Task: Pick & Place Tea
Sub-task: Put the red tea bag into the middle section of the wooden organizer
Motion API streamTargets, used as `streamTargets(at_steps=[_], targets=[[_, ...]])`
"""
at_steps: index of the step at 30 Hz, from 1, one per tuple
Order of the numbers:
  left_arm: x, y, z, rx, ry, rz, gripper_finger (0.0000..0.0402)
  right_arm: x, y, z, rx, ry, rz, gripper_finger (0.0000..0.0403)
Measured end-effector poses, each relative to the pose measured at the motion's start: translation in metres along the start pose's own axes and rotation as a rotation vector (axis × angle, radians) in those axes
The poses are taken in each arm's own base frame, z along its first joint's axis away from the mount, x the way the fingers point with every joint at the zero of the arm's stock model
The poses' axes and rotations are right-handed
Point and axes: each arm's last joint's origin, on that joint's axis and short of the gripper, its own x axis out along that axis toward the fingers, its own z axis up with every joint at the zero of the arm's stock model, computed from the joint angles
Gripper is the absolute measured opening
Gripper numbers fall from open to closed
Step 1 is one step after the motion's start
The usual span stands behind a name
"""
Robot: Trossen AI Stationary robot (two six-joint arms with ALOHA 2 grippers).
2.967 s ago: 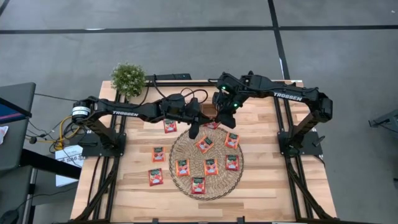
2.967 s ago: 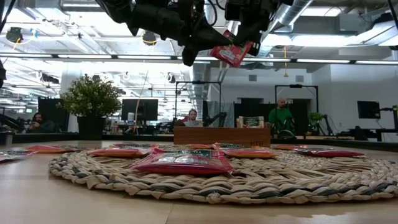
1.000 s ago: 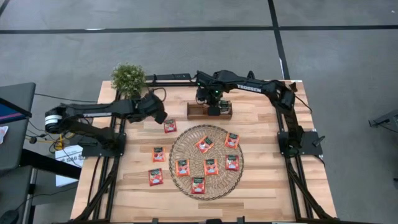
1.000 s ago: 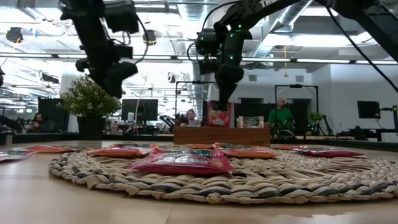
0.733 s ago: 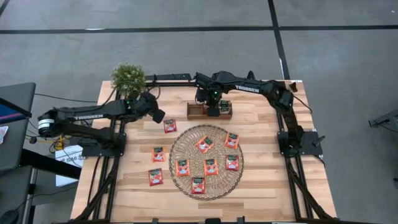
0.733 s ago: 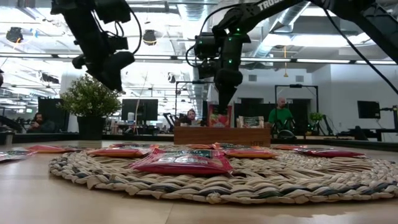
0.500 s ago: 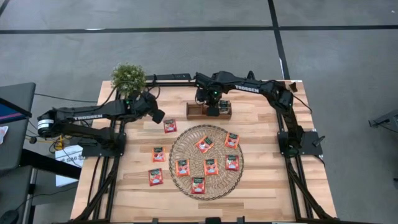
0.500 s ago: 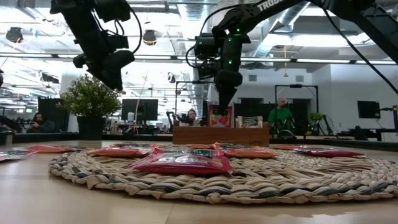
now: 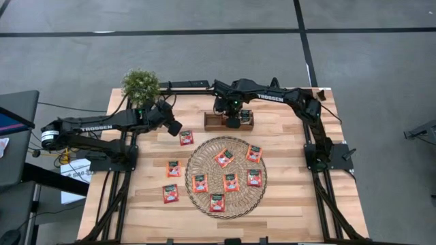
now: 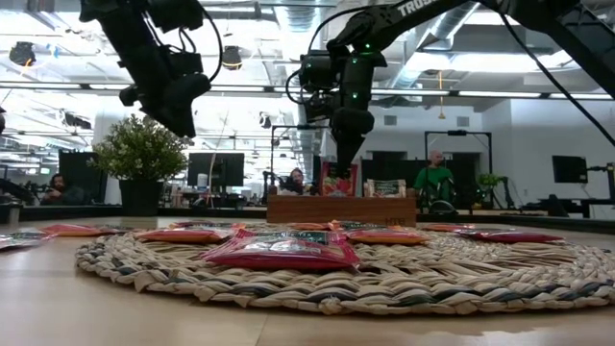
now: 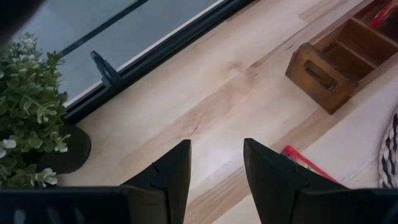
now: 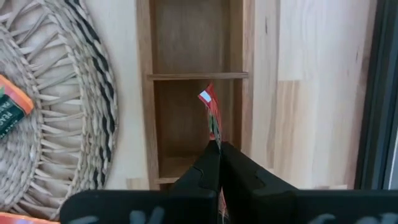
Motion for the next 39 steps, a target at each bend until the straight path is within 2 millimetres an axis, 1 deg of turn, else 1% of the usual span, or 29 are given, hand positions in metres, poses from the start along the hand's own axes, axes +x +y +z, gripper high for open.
streamTargets(at_steps=[8, 12, 17, 32, 35, 39], targets=[[0.0, -0.001, 0.002, -0.003, -0.02, -0.014, 0.014, 0.001, -0.002, 0.0, 0.0, -0.007, -0.003, 0.0], [0.0, -0.001, 0.002, 0.009, -0.019, -0.016, 0.014, 0.009, -0.001, -0.006, 0.013, 0.016, 0.009, 0.0], [0.0, -0.001, 0.002, 0.019, -0.02, -0.016, 0.014, 0.013, 0.0, -0.008, 0.027, 0.027, 0.014, 0.0], [0.0, -0.002, 0.002, 0.037, -0.012, -0.035, 0.014, 0.013, -0.002, -0.004, 0.004, -0.012, -0.006, 0.0001], [0.0, -0.002, 0.002, 0.037, -0.012, -0.035, 0.014, 0.013, -0.002, -0.004, -0.018, -0.012, -0.007, 0.0011], [0.0, -0.002, 0.002, 0.036, -0.013, -0.035, 0.014, 0.013, -0.002, -0.004, -0.026, -0.012, -0.007, 0.0041]])
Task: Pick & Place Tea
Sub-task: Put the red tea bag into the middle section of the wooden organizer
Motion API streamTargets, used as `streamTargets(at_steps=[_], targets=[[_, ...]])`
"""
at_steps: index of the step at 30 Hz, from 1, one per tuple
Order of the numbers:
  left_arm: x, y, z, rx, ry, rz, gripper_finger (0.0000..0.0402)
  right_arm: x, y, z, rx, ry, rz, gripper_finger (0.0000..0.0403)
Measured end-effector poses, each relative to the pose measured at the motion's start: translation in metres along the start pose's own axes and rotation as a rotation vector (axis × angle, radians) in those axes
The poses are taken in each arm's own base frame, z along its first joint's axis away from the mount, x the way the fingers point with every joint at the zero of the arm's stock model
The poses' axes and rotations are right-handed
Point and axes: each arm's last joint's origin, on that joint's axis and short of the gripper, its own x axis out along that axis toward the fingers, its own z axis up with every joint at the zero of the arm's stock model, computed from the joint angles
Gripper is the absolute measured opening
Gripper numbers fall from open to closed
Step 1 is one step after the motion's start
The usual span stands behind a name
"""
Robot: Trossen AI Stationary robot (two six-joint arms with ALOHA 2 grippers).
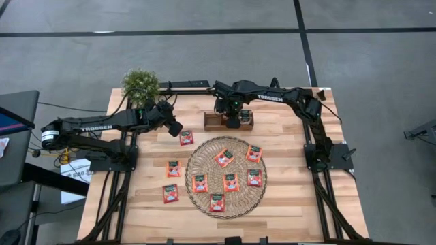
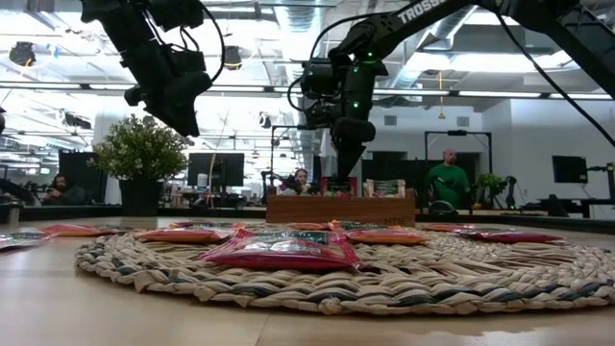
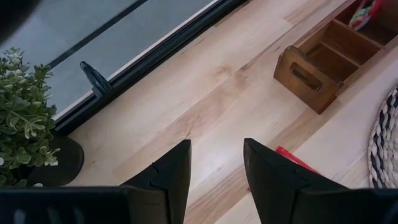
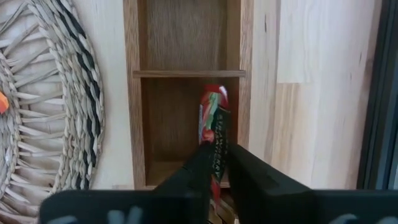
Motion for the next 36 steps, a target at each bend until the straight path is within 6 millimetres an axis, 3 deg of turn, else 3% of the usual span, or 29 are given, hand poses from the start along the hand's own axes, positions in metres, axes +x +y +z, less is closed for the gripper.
streamTargets(at_steps=[10, 19, 23, 27, 31, 36], targets=[[0.0, -0.002, 0.004, -0.004, -0.026, -0.04, 0.014, -0.004, -0.003, -0.002, 0.006, 0.049, -0.118, 0.0111], [0.0, -0.004, 0.007, -0.012, -0.05, -0.073, 0.014, -0.047, 0.0, 0.004, 0.039, 0.123, -0.129, 0.0125], [0.0, -0.005, 0.006, -0.014, -0.035, -0.113, 0.014, -0.073, 0.019, 0.002, 0.086, 0.15, 0.106, 0.0121], [0.0, -0.005, 0.006, -0.029, -0.027, -0.123, 0.014, -0.082, 0.048, 0.003, 0.09, 0.144, 0.359, 0.0116], [0.0, -0.004, 0.003, -0.054, 0.001, -0.113, 0.014, -0.092, 0.078, -0.007, 0.036, 0.16, 0.419, 0.011], [0.0, -0.004, 0.001, -0.06, 0.021, -0.106, 0.014, -0.098, 0.117, -0.037, 0.022, 0.21, 0.432, 0.0106]])
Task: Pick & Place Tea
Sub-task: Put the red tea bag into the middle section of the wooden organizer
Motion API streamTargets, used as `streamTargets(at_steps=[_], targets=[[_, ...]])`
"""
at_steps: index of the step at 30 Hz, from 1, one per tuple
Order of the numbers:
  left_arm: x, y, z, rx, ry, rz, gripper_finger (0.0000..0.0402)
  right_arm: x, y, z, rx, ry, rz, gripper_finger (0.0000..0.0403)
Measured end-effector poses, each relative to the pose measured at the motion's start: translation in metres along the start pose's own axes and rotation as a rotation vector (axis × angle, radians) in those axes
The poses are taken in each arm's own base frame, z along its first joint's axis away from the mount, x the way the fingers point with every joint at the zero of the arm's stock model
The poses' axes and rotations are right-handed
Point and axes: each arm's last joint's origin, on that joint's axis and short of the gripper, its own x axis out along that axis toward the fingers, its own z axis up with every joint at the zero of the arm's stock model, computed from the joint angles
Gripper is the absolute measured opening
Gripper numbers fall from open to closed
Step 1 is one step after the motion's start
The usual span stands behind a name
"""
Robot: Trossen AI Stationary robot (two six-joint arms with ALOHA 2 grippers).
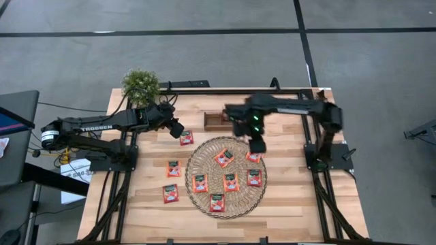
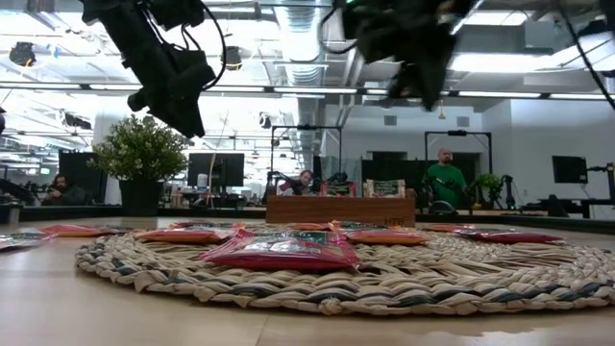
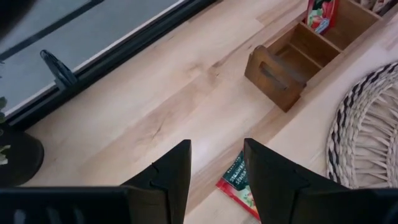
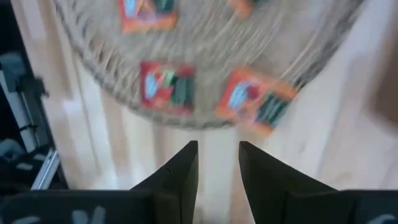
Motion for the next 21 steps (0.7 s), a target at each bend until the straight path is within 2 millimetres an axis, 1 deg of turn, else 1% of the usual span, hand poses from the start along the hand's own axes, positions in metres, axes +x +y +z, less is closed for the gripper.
streamTargets(at_steps=[3, 5, 9, 12, 14, 18, 21], targets=[[0.0, 0.0, 0.0, -0.015, 0.001, -0.005, 0.014, 0.016, 0.019, -0.022, -0.005, -0.025, 0.006, 0.0106], [0.0, 0.0, 0.0, -0.018, 0.0, -0.008, 0.014, 0.032, 0.03, -0.035, -0.015, -0.062, 0.004, 0.0106], [0.0, -0.001, 0.001, -0.027, -0.004, -0.02, 0.014, 0.061, 0.044, -0.049, 0.001, -0.174, -0.01, 0.0106], [0.0, -0.002, 0.002, -0.042, -0.011, -0.049, 0.014, 0.077, 0.048, -0.051, 0.03, -0.199, -0.039, 0.0106], [0.0, -0.003, 0.003, -0.06, -0.014, -0.068, 0.014, 0.084, 0.05, -0.052, 0.026, -0.19, -0.065, 0.0106], [0.0, -0.005, 0.003, -0.066, 0.001, -0.109, 0.014, 0.1, 0.05, -0.046, 0.021, -0.142, -0.092, 0.0106], [0.0, -0.005, 0.003, -0.065, 0.01, -0.129, 0.014, 0.116, 0.049, -0.037, 0.014, -0.109, -0.091, 0.0112]])
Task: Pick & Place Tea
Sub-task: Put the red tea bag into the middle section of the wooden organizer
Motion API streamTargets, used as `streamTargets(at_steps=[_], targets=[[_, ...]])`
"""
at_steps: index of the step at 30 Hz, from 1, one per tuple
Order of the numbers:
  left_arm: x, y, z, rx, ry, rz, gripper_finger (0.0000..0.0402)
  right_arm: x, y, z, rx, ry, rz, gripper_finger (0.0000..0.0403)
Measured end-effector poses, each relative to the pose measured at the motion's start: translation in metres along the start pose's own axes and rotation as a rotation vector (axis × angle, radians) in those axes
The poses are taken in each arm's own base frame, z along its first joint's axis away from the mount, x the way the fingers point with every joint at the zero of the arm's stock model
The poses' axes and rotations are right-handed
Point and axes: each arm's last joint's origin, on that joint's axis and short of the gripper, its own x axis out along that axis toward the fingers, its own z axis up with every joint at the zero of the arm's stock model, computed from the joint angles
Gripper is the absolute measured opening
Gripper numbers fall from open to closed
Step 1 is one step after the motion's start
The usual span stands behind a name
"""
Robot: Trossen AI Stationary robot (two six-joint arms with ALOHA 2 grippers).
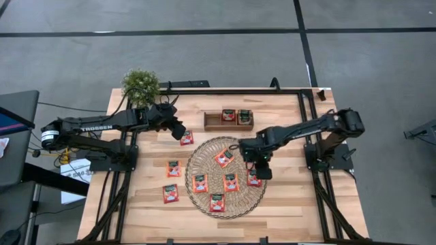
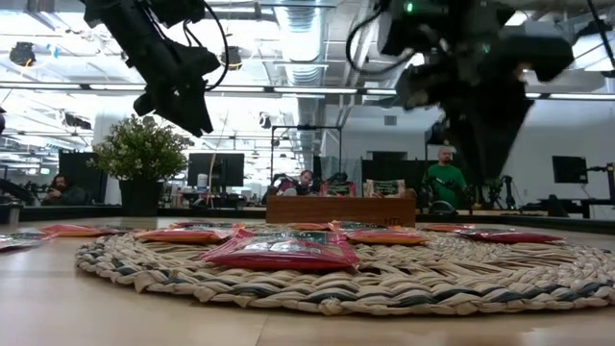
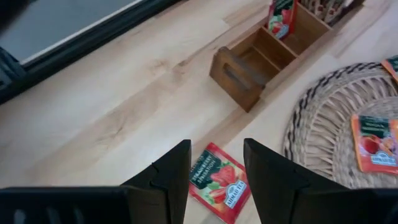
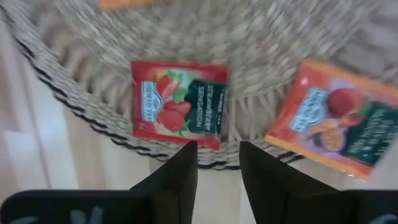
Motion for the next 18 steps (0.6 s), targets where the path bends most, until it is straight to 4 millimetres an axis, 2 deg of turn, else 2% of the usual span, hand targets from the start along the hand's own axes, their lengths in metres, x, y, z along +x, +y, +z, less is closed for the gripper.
streamTargets(at_steps=[7, 11, 18], targets=[[0.0, 0.0, 0.0, 0.001, 0.004, -0.008, 0.014, 0.038, -0.003, 0.008, 0.006, 0.109, 0.001, 0.0153], [0.0, 0.0, 0.0, 0.004, 0.004, -0.008, 0.014, 0.054, -0.006, 0.01, 0.029, 0.16, -0.005, 0.0178], [0.0, 0.0, 0.0, 0.007, 0.004, -0.008, 0.014, 0.061, -0.008, 0.011, 0.06, 0.183, -0.007, 0.0194]])
